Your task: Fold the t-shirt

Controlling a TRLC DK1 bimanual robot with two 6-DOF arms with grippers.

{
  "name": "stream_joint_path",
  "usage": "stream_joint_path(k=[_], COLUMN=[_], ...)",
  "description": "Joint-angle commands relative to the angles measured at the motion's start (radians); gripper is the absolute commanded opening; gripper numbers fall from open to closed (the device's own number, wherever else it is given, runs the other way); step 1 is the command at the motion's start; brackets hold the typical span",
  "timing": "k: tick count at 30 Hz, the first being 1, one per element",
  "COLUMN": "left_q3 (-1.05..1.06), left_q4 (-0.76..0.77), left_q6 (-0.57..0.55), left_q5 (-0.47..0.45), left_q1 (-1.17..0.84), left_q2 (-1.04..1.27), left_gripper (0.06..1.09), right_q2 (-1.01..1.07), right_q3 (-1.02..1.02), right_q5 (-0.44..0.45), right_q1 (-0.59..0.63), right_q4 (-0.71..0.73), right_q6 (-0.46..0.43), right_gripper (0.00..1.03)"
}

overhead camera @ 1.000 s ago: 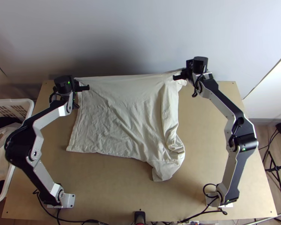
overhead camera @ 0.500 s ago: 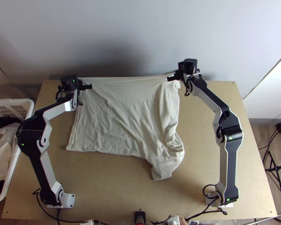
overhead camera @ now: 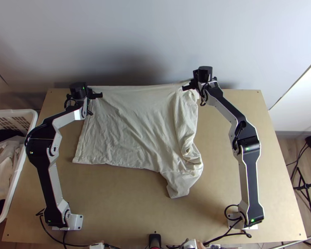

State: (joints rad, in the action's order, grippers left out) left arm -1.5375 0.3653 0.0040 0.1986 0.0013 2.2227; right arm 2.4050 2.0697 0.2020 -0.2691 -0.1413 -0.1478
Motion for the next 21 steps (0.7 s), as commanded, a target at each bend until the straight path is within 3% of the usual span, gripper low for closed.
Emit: stream_joint_path(k=[1,10,21], left_q3=[0.005,0.051,0.149], left_q4=[-0.011,-0.032,-0.034], left_q6=[0.002,0.010,-0.033], left_q5=[-0.008,-0.014,-0.071], left_q1=[0.000,0.000,0.002], left_q2=[0.000,-0.040,-0.153], left_gripper=[0.09,0.09,0.09], right_q2=[-0.015,-0.040,-0.090], right_q3=[-0.014,-0.026,-0.069], right_q5=[0.004,-0.007,-0.069], right_q1=[-0.007,-0.025,-0.062], right_q4=[-0.044,-0.144,-0.142], right_q6=[0.025,0.099,0.143], right_gripper=[0.03,0.03,0.03])
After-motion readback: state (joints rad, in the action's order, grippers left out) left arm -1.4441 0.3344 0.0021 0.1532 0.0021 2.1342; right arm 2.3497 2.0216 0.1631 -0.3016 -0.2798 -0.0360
